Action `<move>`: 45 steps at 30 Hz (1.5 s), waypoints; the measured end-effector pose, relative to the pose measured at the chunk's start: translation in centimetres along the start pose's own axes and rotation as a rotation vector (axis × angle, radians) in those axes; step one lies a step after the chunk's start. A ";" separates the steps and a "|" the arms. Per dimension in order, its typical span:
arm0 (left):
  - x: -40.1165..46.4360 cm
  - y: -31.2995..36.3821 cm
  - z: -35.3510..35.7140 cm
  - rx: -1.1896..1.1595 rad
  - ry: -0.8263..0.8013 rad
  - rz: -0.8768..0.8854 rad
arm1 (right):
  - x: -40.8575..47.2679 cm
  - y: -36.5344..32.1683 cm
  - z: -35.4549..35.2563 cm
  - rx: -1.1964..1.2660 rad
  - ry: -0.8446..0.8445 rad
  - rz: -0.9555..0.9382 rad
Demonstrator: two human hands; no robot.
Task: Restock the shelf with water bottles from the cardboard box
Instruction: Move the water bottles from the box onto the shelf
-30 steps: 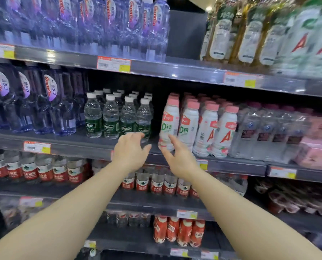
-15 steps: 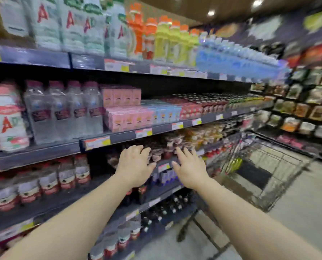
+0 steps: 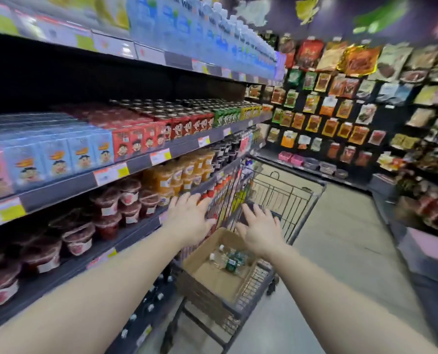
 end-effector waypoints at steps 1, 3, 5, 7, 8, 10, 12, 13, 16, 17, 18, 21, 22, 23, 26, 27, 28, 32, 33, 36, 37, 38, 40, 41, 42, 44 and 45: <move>2.4 0.3 0.3 -0.001 0.003 0.022 | 2.0 1.0 0.4 -0.003 0.001 0.026; 6.6 0.6 1.4 0.005 -0.006 0.049 | 5.4 2.6 1.6 0.008 -0.021 0.060; 10.2 0.5 3.3 0.015 -0.032 0.051 | 8.8 3.9 3.1 0.025 -0.055 0.075; 13.3 -0.1 5.4 0.027 -0.071 0.033 | 12.5 5.2 4.7 0.034 -0.074 0.074; 14.8 -0.7 6.6 0.026 -0.089 0.016 | 14.4 5.7 5.8 0.041 -0.083 0.067; 17.5 -2.1 9.5 0.013 -0.127 -0.037 | 18.5 6.7 8.6 0.048 -0.123 0.034; 20.0 -3.5 12.5 0.007 -0.154 -0.105 | 22.7 7.4 12.2 0.029 -0.179 -0.026; 21.3 -4.3 14.1 -0.001 -0.172 -0.148 | 24.9 7.7 14.3 0.017 -0.213 -0.062; 24.6 -6.3 19.3 -0.031 -0.220 -0.302 | 31.0 8.6 20.8 -0.025 -0.325 -0.208; 25.4 -6.7 21.1 -0.043 -0.234 -0.357 | 32.7 9.0 22.8 -0.029 -0.369 -0.250; 26.1 -6.8 23.0 -0.053 -0.260 -0.402 | 34.1 9.6 24.8 -0.027 -0.414 -0.275; 27.5 -6.7 28.5 -0.098 -0.323 -0.496 | 37.4 11.2 30.3 -0.026 -0.514 -0.307; 27.7 -6.8 30.1 -0.100 -0.330 -0.515 | 38.1 11.6 32.3 -0.034 -0.550 -0.314; 27.6 -6.9 31.8 -0.109 -0.347 -0.536 | 38.7 12.0 34.6 -0.047 -0.583 -0.332; 26.0 -7.9 37.6 -0.131 -0.451 -0.635 | 38.8 12.1 41.2 -0.079 -0.668 -0.397; 25.3 -8.0 39.6 -0.143 -0.483 -0.660 | 38.5 12.2 43.4 -0.079 -0.705 -0.397; 24.6 -8.0 41.5 -0.156 -0.534 -0.680 | 38.2 12.4 45.6 -0.091 -0.747 -0.392; 22.0 -8.0 47.5 -0.257 -0.645 -0.829 | 36.7 13.2 53.5 -0.161 -0.826 -0.378; 21.5 -8.0 48.8 -0.286 -0.645 -0.845 | 36.3 13.3 55.1 -0.174 -0.827 -0.382; 20.0 -7.9 52.1 -0.355 -0.664 -0.869 | 36.3 13.4 57.8 -0.219 -0.722 -0.376; 19.6 -7.8 52.6 -0.379 -0.667 -0.887 | 36.4 13.4 58.1 -0.244 -0.679 -0.368; 19.2 -7.7 53.1 -0.400 -0.676 -0.904 | 36.4 13.3 58.3 -0.254 -0.656 -0.358; 18.9 -7.5 53.2 -0.426 -0.663 -0.937 | 36.2 13.0 58.2 -0.219 -0.661 -0.361; 18.9 -7.4 53.1 -0.445 -0.657 -0.946 | 36.0 12.8 57.9 -0.186 -0.675 -0.360; 19.2 -7.2 52.8 -0.467 -0.653 -0.950 | 35.7 12.7 57.5 -0.129 -0.715 -0.346; 19.9 -7.3 52.2 -0.523 -0.637 -0.973 | 35.3 12.2 56.0 0.027 -0.790 -0.310; 20.3 -7.4 51.9 -0.583 -0.618 -1.008 | 35.0 11.7 54.7 0.107 -0.805 -0.318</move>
Point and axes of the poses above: each hand's wrist, its own x-axis towards the middle knuckle, its own z-axis out of the palm, y = z × x, the point moved 8 cm from there along x, towards the middle knuckle, and after that the axes turned 5 degrees about -x, right-handed, at the moved point
